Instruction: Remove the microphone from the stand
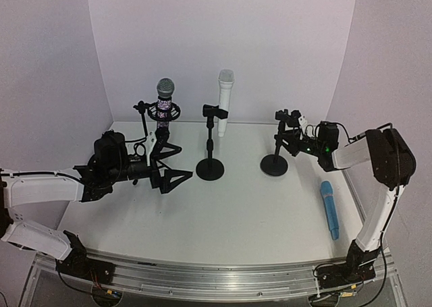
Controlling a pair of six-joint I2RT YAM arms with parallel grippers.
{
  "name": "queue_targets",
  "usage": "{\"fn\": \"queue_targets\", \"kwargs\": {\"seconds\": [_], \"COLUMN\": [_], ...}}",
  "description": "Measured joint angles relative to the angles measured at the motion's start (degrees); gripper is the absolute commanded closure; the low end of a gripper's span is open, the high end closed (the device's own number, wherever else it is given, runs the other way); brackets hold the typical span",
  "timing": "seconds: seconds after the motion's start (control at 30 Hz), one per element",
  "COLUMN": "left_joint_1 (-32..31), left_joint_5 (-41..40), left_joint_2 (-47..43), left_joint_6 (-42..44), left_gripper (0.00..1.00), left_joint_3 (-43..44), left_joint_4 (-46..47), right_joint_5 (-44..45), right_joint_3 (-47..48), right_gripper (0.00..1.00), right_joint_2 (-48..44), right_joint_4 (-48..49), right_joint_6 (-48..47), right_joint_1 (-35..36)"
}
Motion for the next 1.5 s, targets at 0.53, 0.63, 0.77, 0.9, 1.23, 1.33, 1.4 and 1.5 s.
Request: {"fn": "queue_targets", "kwargs": {"seconds": [0.53, 0.63, 0.77, 0.9, 1.23, 1.33, 1.4, 1.5], "left_joint_1": [0.8, 0.9, 1.0, 1.0, 1.1, 1.1, 1.1, 1.1], "left_joint_5": [0.0, 0.1, 0.1, 0.2, 1.0, 0.8, 0.1, -0.9], "left_joint_2": [0.1, 0.1, 0.2, 0.7, 2.2, 3.5, 4.8, 7.9], "left_joint_6": [0.0, 0.0, 0.0, 0.0, -0.1, -0.3, -0.7, -1.3], "left_gripper": [0.01, 0.01, 0.01, 0.00, 0.05, 0.10, 0.13, 0.15], "left_joint_3": [0.0, 0.0, 0.0, 0.0, 0.0, 0.2, 0.6, 1.7], "left_joint_4": [0.0, 0.1, 0.1, 0.1, 0.3, 1.3, 2.5, 4.9], "right_joint_5": [1.7, 1.7, 1.7, 1.7, 2.9, 3.5, 4.1, 5.4], "right_joint_3": [-7.1, -9.0, -10.9, -11.6, -14.6, -16.5, -17.9, -20.8], "right_gripper": [1.00, 1.00, 0.95, 0.58, 0.10, 0.08, 0.08, 0.07], "right_joint_2": [-2.9, -4.5, -6.0, -6.4, -8.0, -10.2, -11.8, -14.4], "right_joint_4": [2.6, 2.4, 2.3, 2.8, 2.6, 2.6, 2.6, 2.5], "right_joint_6": [-0.5, -0.4, -0.4, -0.1, 0.9, 0.9, 0.9, 0.8], "right_joint_1": [-0.1, -0.1, -0.1, -0.1, -0.1, -0.1, -0.1, -0.1]}}
